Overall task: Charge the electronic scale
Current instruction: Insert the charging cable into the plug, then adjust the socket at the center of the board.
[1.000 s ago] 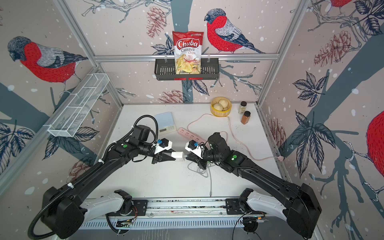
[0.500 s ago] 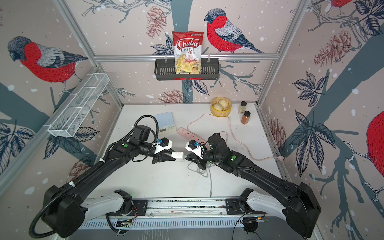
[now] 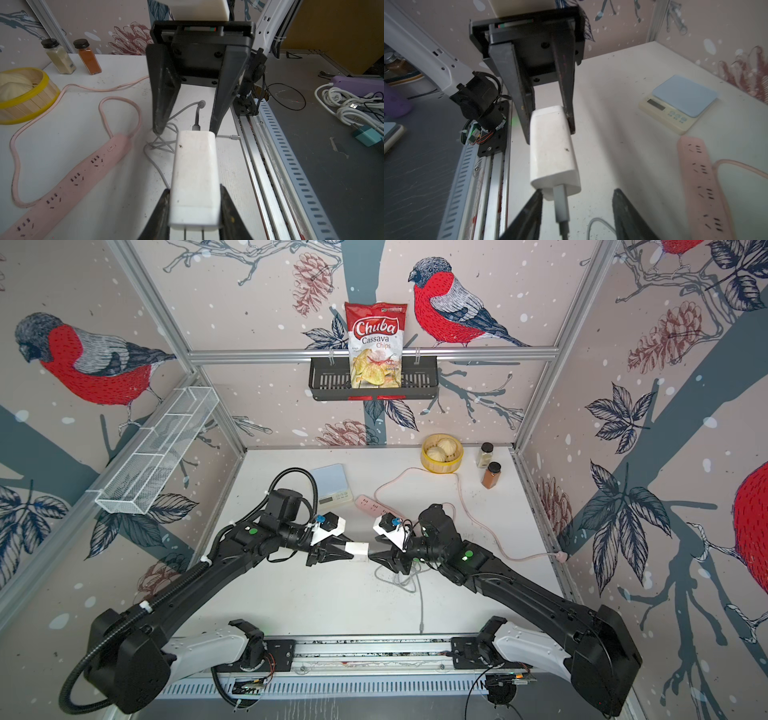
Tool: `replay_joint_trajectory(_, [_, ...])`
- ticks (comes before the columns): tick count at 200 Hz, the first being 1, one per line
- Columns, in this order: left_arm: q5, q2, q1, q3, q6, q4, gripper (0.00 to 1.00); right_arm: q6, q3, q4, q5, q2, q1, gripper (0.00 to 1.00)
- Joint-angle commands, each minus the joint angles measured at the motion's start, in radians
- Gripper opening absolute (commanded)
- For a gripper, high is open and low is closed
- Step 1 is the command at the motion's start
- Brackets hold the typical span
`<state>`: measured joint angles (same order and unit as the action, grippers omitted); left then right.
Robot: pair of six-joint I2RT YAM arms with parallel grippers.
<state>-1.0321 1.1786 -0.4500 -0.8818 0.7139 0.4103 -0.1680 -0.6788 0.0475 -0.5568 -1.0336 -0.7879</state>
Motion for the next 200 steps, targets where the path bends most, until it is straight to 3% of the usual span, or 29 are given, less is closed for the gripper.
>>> replay_joint_trajectory(1, [-0.098,0.005,0.038,-0.012,0.035,-0.018,0.00,0.032,0.057,0.165,-0.037,0.076,0.027,0.87])
replay_joint_trajectory(27, [-0.132,0.000,0.057,-0.014,0.039,-0.022,0.00,0.053,0.098,0.246,-0.031,0.102,0.010,0.89])
replay_joint_trajectory(76, [-0.175,0.013,0.060,-0.044,0.032,0.006,0.00,0.039,0.026,0.295,-0.059,-0.057,-0.060,0.89])
replay_joint_trajectory(103, [-0.189,0.005,0.062,-0.042,0.042,0.024,0.00,0.033,-0.008,0.303,-0.072,-0.105,-0.065,0.83])
replay_joint_trajectory(129, [-0.184,-0.011,0.063,-0.026,0.008,-0.013,0.00,0.021,-0.031,0.279,-0.071,-0.129,-0.063,0.67])
replay_joint_trajectory(149, [-0.177,-0.017,0.063,-0.021,-0.008,-0.029,0.00,0.021,-0.034,0.276,-0.071,-0.134,-0.061,0.40])
replay_joint_trajectory(173, [-0.148,-0.033,0.064,-0.018,-0.024,-0.048,0.00,0.014,-0.045,0.246,-0.071,-0.137,-0.057,0.19])
replay_joint_trajectory(178, [-0.134,-0.039,0.064,-0.016,-0.031,-0.054,0.10,0.011,-0.050,0.233,-0.069,-0.137,-0.056,0.17])
replay_joint_trajectory(200, [-0.049,-0.086,0.064,0.011,-0.080,-0.116,0.38,-0.021,-0.095,0.122,-0.056,-0.135,-0.034,0.11])
